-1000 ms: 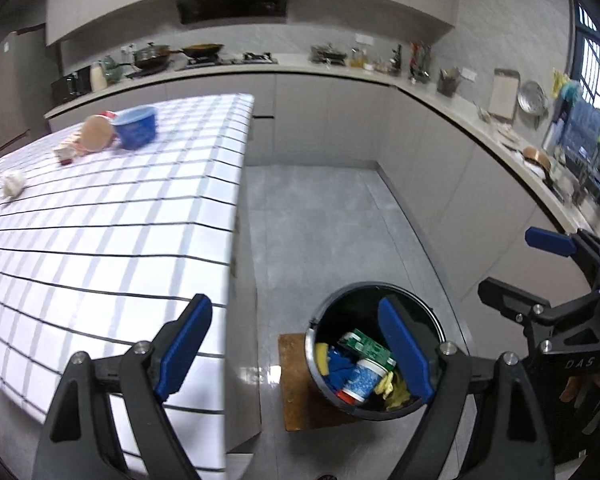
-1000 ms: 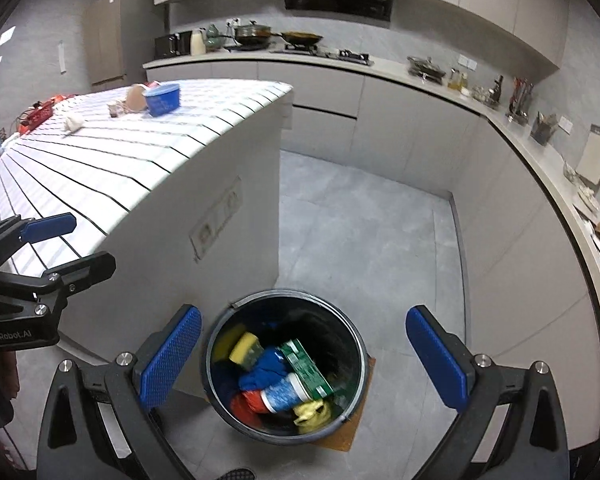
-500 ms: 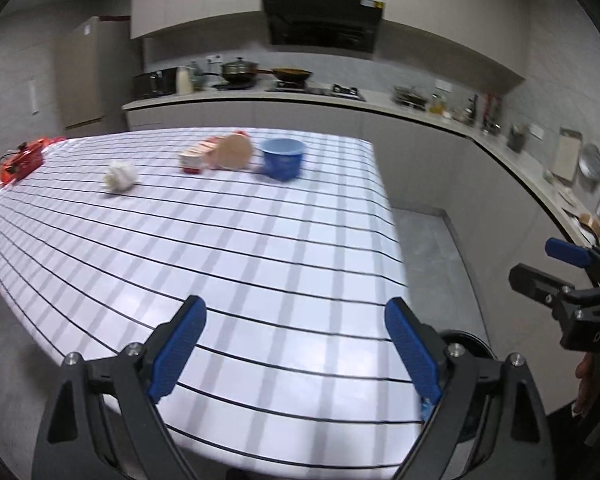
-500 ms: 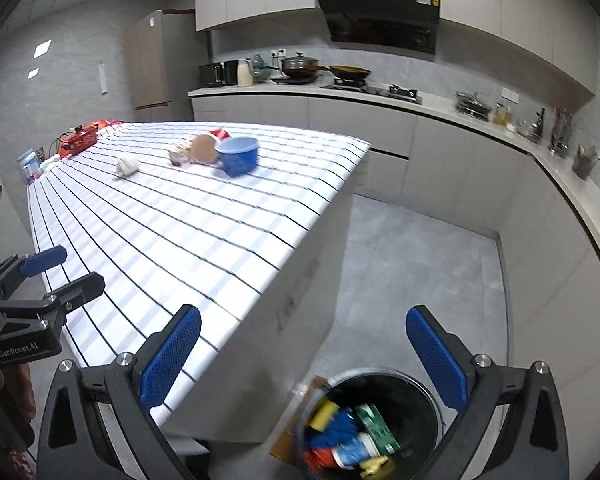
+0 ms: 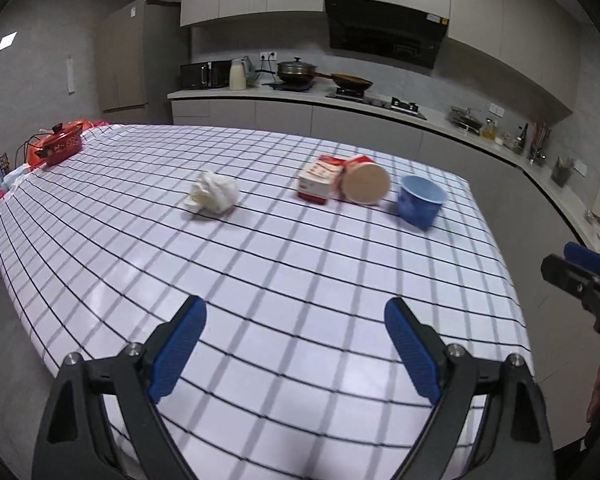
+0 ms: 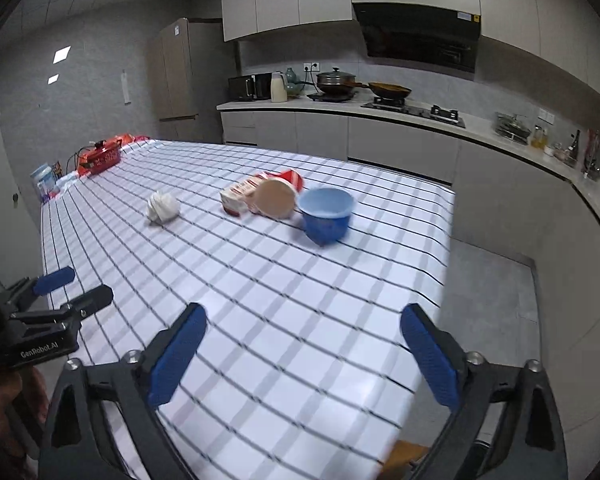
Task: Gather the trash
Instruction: 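Move both tools back over the island toward the tissue and red cup, then grasp the white tissue with the left tool while the right tool grasps the red cup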
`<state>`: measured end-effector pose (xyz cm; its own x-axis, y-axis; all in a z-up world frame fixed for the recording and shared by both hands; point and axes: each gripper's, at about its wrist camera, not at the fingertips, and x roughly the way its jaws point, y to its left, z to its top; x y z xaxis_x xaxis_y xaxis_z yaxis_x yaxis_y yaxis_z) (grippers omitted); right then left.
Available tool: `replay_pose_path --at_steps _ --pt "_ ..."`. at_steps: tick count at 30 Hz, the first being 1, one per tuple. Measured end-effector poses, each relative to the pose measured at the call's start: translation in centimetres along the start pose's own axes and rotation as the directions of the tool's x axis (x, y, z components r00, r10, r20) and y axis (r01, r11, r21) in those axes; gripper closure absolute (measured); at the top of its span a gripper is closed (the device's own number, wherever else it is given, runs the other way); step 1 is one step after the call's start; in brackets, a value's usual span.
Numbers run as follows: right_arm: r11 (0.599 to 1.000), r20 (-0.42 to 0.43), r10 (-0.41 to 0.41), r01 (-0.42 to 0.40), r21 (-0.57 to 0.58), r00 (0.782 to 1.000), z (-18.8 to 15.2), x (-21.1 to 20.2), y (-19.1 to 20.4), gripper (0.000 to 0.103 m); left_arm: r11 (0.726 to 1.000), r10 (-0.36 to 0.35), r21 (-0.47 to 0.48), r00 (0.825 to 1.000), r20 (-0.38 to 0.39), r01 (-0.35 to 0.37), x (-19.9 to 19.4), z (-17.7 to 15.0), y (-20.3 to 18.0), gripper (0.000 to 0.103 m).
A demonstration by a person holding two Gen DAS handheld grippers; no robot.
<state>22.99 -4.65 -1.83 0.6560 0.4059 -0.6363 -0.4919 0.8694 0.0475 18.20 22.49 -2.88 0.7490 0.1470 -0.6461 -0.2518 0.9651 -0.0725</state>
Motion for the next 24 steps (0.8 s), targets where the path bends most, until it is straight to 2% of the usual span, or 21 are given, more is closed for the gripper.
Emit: replay_pose_path --at_steps 1,7,12,16,24 --pt "1.000 0.001 0.006 -0.006 0.005 1.000 0.5 0.7 0.6 0.017 1.000 0.004 -0.005 1.000 -0.002 -0.004 0.9 0.6 1.0 0.012" --pt "0.999 -0.004 0.013 -0.013 0.047 1.000 3.4 6.3 3.4 0.035 1.000 0.007 -0.028 1.000 -0.014 -0.008 5.0 3.5 4.7 0.017" --pt "0.998 -0.004 -0.020 0.020 0.058 1.000 5.4 10.4 5.0 0.036 0.999 0.004 -0.046 1.000 -0.030 -0.005 8.3 5.1 6.8 0.017" --pt "0.996 -0.025 -0.021 0.023 0.092 0.999 6.6 13.7 5.1 0.045 0.999 -0.012 -0.050 0.999 -0.051 0.009 10.9 6.3 7.8 0.021" --pt "0.989 -0.034 -0.008 0.013 0.150 0.999 8.4 18.4 5.4 0.051 0.998 -0.029 -0.051 0.997 -0.076 0.025 14.8 8.3 8.9 0.024"
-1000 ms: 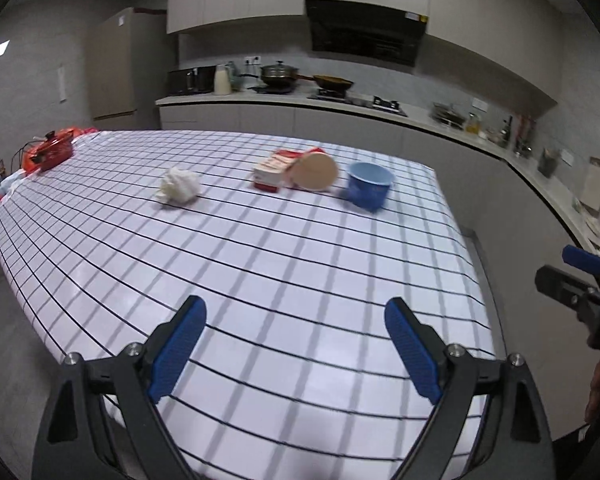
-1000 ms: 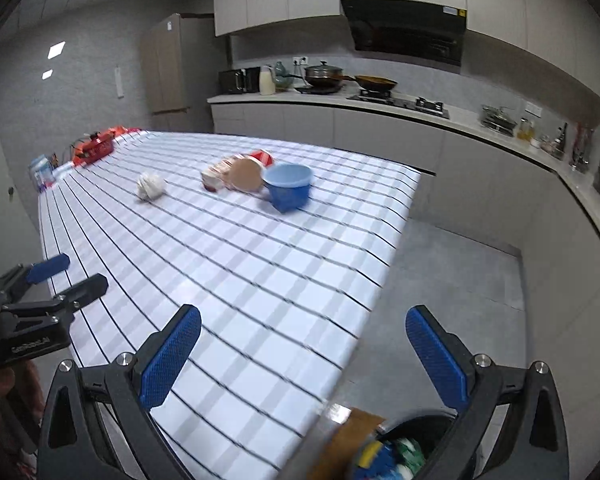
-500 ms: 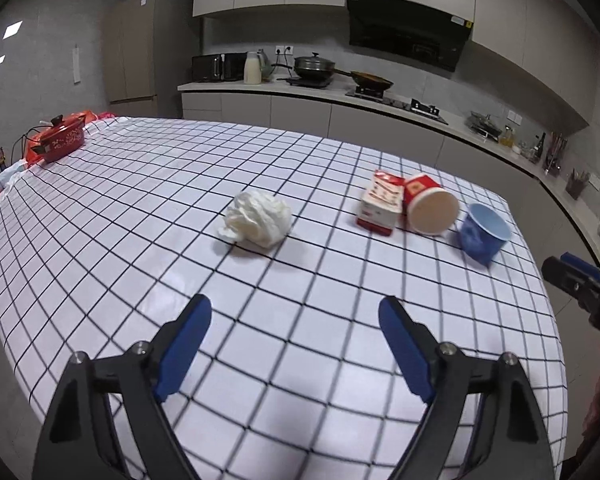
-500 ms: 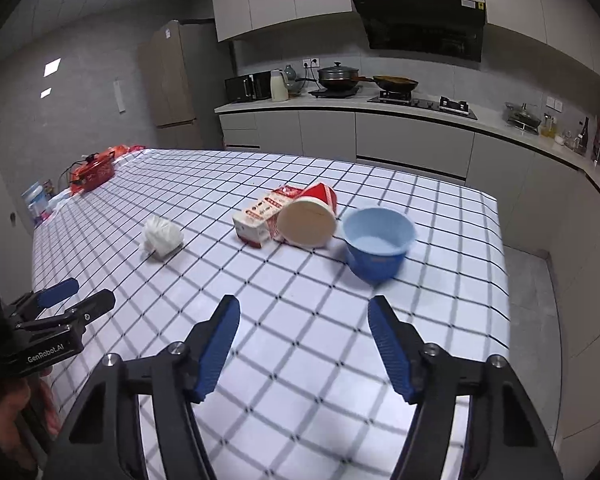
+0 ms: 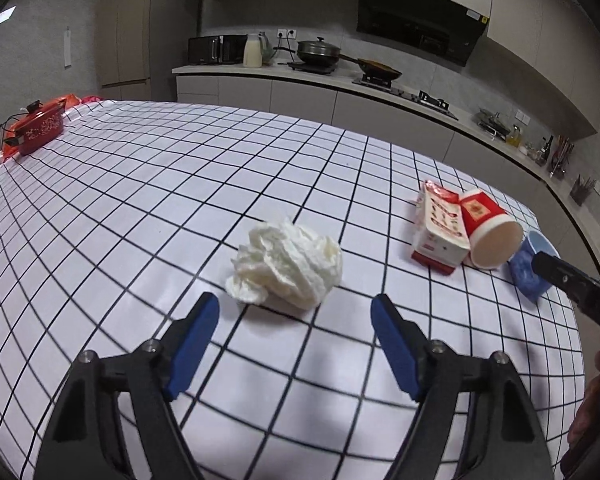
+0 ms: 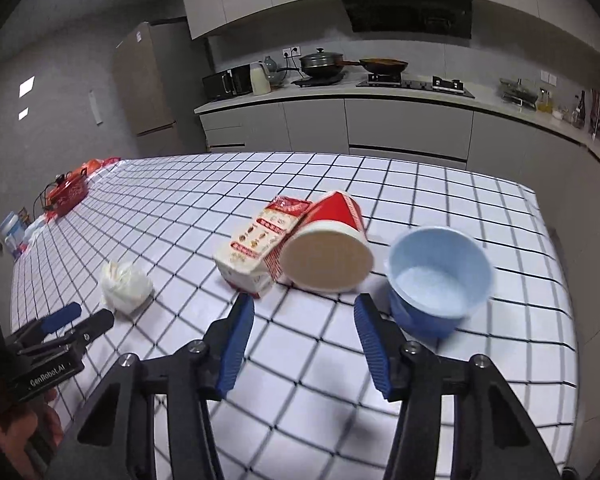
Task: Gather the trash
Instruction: 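Grasp the white tissue with the left tool while the right tool grasps the red cup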
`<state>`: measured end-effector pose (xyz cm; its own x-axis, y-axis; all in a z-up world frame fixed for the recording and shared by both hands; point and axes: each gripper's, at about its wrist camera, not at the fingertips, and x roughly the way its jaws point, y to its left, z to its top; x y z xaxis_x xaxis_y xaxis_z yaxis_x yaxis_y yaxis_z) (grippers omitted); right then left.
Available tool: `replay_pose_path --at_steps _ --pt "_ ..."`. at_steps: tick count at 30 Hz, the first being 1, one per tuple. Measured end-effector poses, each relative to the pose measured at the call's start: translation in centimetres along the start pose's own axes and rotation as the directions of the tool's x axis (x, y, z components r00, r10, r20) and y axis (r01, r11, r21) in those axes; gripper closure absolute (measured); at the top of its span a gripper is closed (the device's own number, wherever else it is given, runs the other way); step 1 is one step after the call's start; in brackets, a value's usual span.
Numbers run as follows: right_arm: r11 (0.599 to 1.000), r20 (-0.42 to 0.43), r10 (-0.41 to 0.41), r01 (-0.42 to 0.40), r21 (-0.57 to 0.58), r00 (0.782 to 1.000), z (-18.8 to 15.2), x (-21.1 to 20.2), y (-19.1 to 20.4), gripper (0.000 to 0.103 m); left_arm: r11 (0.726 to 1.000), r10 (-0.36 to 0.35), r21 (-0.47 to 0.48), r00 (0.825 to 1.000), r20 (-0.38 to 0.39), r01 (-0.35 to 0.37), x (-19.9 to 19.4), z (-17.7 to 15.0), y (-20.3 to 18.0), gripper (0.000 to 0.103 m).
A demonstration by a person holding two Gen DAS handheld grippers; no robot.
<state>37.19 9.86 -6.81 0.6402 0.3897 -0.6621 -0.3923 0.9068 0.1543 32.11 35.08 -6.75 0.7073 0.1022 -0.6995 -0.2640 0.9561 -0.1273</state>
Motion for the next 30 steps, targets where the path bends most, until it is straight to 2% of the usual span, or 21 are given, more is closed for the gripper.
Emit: replay_pose_path --at_steps 7,14,16,17,20,21,22,25,30 --pt "0.999 -0.014 0.003 -0.002 0.039 1.000 1.6 3.8 0.5 0.056 1.000 -0.005 0.006 0.999 -0.035 0.005 2.1 0.4 0.7 0.024" --pt "0.997 -0.031 -0.001 0.004 0.076 1.000 2.4 6.4 0.5 0.062 0.998 -0.030 -0.049 0.998 -0.058 0.027 3.6 1.4 1.8 0.030" --pt "0.997 -0.028 -0.008 0.010 0.080 1.000 2.5 6.8 0.6 0.064 0.998 -0.043 -0.053 0.996 -0.072 0.039 4.3 1.7 1.9 0.039" --pt "0.997 -0.029 -0.014 0.016 0.080 0.999 2.6 7.1 0.6 0.066 0.998 -0.046 -0.054 0.996 -0.076 0.042 4.4 1.8 1.9 0.039" --pt "0.998 -0.031 -0.034 0.035 0.054 0.999 2.8 7.7 0.8 0.085 0.997 -0.063 -0.051 0.995 -0.072 0.060 4.7 2.2 1.9 0.053" --pt "0.998 -0.037 -0.046 0.047 0.032 0.998 2.8 7.9 1.0 0.094 0.997 -0.063 -0.046 0.996 -0.067 0.060 4.7 2.3 1.8 0.061" --pt "0.998 -0.046 -0.059 0.059 0.013 0.997 2.8 8.1 1.2 0.098 0.998 -0.061 -0.038 0.997 -0.057 0.058 4.5 2.4 1.7 0.067" --pt "0.996 -0.044 -0.082 0.081 -0.030 0.996 2.5 7.9 1.8 0.100 0.998 -0.064 -0.025 0.997 -0.040 0.063 4.1 2.4 1.5 0.072" --pt "0.994 -0.024 -0.092 0.091 -0.066 0.995 2.3 6.6 2.2 0.100 0.998 -0.069 -0.015 0.997 -0.016 0.069 3.3 2.3 1.3 0.076"
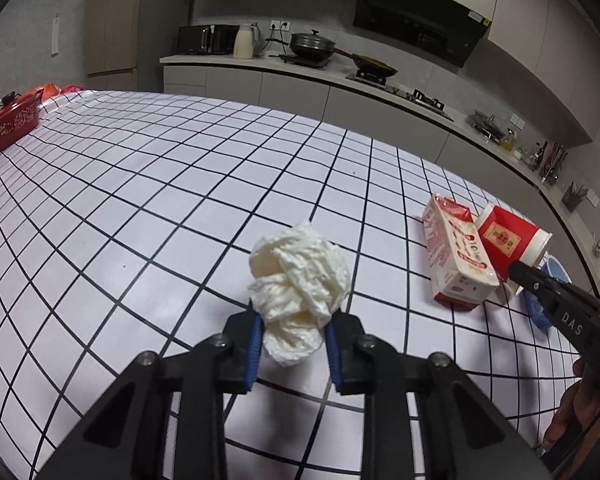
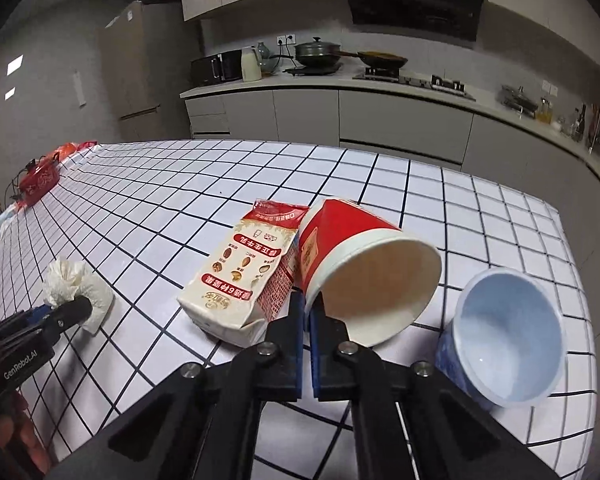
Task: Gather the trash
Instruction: 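Grasp the white tissue with the left tool while the right tool grasps the red cup, then carry the white tissue and red cup over the black bin with both tools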
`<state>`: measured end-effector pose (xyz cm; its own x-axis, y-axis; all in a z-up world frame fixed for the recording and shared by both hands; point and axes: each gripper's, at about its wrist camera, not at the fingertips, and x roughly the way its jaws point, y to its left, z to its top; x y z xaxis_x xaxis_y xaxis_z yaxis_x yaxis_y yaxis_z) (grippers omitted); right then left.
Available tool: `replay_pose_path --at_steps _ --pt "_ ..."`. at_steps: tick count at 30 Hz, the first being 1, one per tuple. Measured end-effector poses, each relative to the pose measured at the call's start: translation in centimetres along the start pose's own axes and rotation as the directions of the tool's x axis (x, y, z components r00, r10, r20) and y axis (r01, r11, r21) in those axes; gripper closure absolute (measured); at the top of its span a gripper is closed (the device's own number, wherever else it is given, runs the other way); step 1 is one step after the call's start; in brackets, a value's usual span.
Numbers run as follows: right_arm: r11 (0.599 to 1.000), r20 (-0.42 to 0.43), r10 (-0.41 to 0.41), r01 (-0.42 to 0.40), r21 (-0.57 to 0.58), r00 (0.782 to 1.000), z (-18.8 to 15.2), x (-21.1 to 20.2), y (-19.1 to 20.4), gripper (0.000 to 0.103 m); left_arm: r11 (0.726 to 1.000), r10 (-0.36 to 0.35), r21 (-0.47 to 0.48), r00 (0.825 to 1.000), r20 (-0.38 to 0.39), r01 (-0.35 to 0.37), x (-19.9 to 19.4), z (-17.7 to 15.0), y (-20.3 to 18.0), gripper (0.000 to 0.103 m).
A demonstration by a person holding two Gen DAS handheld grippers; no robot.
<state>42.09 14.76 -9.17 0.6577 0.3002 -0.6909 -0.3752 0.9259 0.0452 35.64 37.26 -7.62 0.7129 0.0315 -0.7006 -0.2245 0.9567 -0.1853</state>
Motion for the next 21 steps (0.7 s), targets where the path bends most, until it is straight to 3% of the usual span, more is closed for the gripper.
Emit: replay_pose_path --at_steps 10,21 --pt "0.999 0.057 0.029 -0.027 -0.035 0.998 -0.6 -5.2 0.1 0.100 1.000 -0.020 0.017 0.999 0.049 0.019 -4.0 -0.4 -1.4 0.076" --pt "0.996 0.069 0.051 -0.046 -0.073 0.996 -3.9 -12.0 -1.1 0.100 0.995 -0.048 0.088 0.997 0.058 0.043 -8.7 -3.8 -5.5 0.076"
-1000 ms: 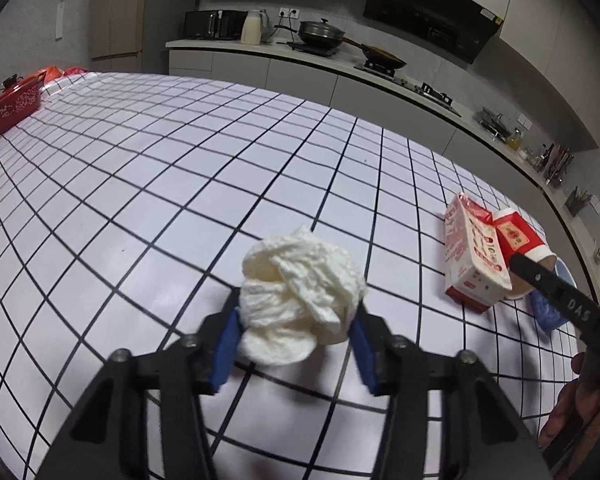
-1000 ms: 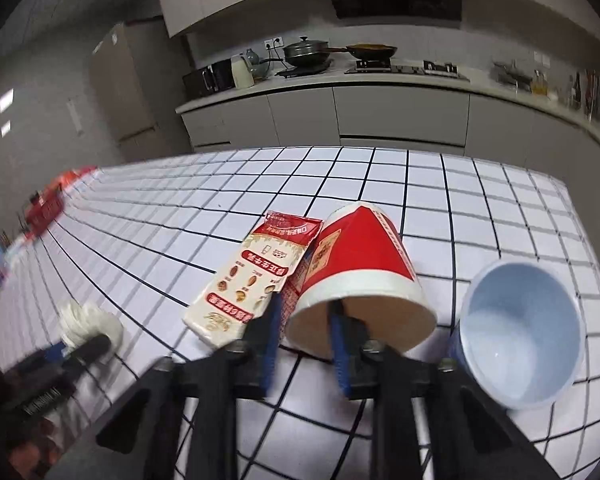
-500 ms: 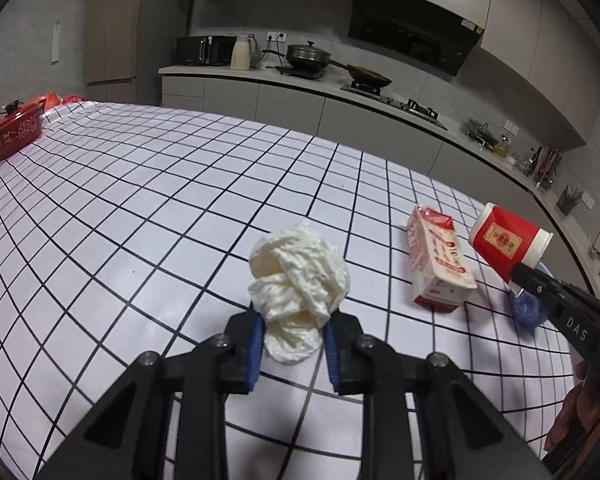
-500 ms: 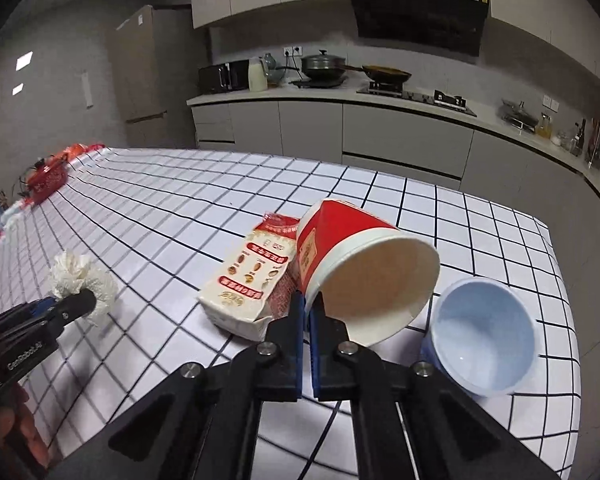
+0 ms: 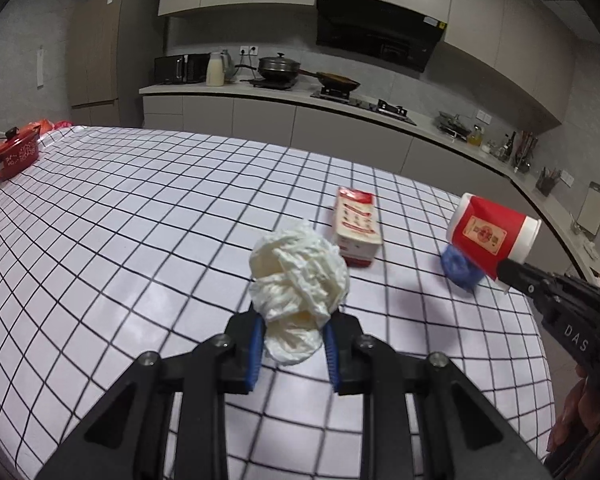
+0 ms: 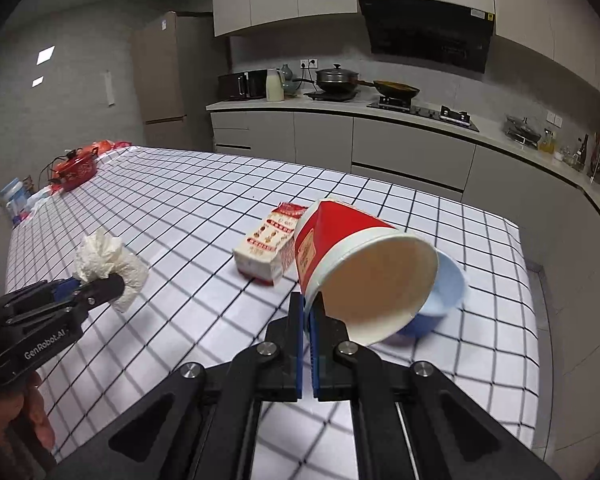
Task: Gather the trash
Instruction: 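Carry the white tissue and red cup over the black bin with both tools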
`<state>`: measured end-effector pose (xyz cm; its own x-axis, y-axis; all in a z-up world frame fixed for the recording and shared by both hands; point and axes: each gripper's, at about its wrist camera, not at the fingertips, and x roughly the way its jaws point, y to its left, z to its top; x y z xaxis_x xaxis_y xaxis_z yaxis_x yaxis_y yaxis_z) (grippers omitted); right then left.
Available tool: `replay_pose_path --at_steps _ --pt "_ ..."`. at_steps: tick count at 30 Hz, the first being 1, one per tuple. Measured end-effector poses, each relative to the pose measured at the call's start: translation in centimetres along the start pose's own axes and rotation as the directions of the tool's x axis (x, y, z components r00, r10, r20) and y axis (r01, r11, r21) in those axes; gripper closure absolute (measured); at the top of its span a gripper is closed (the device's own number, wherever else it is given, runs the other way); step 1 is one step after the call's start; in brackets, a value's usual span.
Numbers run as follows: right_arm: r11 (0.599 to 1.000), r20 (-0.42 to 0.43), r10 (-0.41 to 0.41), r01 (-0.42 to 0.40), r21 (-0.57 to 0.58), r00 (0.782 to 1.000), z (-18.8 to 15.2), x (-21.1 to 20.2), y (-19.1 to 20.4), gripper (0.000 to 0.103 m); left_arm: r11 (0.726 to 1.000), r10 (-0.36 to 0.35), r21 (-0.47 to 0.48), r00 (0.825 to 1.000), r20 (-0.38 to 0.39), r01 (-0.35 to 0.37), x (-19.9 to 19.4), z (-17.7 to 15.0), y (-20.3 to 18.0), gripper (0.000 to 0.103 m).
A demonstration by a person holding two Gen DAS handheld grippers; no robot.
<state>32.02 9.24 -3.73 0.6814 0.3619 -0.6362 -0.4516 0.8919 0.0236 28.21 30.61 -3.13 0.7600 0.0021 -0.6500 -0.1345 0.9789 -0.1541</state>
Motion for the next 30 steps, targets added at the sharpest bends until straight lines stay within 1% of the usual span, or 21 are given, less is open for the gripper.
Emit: replay_pose_path --at_steps 5,8,12,16,19,24,30 --pt "1.000 0.005 0.007 -0.007 -0.013 1.000 -1.8 -3.9 -1.1 0.100 1.000 -0.016 0.027 1.000 -0.004 0.016 -1.8 -1.5 -2.9 0.076" --pt "1.000 0.009 0.008 -0.008 -0.011 1.000 -2.9 -6.3 -2.2 0.100 0.998 -0.031 0.050 1.000 -0.001 0.031 -3.2 -2.4 -5.4 0.076" --pt "1.000 0.013 0.005 -0.005 -0.001 1.000 -5.0 -9.9 -4.3 0.100 0.996 -0.055 0.070 0.998 0.001 0.055 -5.0 -3.7 -8.2 0.076" --pt "1.000 0.010 -0.009 0.008 0.021 1.000 -7.4 -13.6 -6.9 0.100 0.991 -0.086 0.103 0.996 -0.004 0.086 -6.5 -5.0 -11.9 0.076" --pt "0.999 0.008 -0.033 0.032 0.035 0.999 -9.3 -16.3 -9.3 0.100 0.985 -0.111 0.129 0.994 -0.011 0.112 -7.2 -6.1 -14.7 0.076" --pt "0.994 -0.003 -0.097 0.097 0.045 0.995 -12.3 -20.1 -13.3 0.100 0.972 -0.158 0.174 0.987 -0.030 0.161 -8.1 -7.7 -19.2 0.076" --pt "0.984 -0.023 -0.158 0.159 0.075 0.987 -15.6 -23.6 -18.3 0.100 0.946 -0.221 0.229 0.974 -0.055 0.228 -8.9 -9.7 -25.1 0.076"
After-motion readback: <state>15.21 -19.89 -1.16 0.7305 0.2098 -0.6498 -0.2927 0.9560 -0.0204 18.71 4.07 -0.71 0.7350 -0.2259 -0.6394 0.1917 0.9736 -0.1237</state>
